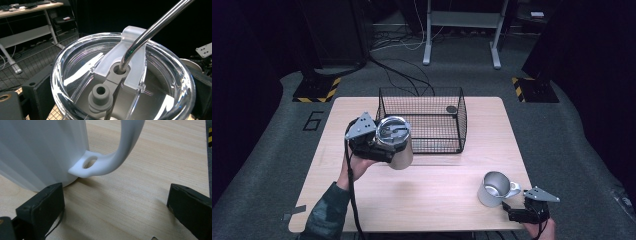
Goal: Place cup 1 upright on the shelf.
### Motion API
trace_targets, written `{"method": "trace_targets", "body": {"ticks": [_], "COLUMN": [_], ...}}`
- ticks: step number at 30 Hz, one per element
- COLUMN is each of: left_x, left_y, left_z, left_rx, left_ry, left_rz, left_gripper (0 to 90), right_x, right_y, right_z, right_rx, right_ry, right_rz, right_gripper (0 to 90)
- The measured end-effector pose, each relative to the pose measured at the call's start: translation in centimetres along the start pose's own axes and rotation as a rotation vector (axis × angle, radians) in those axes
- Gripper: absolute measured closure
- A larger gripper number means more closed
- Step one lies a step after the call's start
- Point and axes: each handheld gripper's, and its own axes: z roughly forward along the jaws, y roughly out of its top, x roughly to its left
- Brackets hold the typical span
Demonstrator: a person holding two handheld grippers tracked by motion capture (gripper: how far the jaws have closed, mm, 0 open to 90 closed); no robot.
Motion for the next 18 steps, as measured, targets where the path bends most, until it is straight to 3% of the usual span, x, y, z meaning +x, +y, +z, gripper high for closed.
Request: {"method": "trace_targets", "body": {"ticks": [18], "left_x": [2.5], "left_y": [2.4], "left_z": [1.2], "left_rx": [-0.001], "left_ry": [0.053], "left_rz": [-0.007], "left_gripper": [4.2], "right_x": [0.0], "right_y": [0.0], "right_z": [0.0], "right_rx": [0.0], "right_ry": [0.0], "right_rz": [0.001], "right_gripper": [0.8]}}
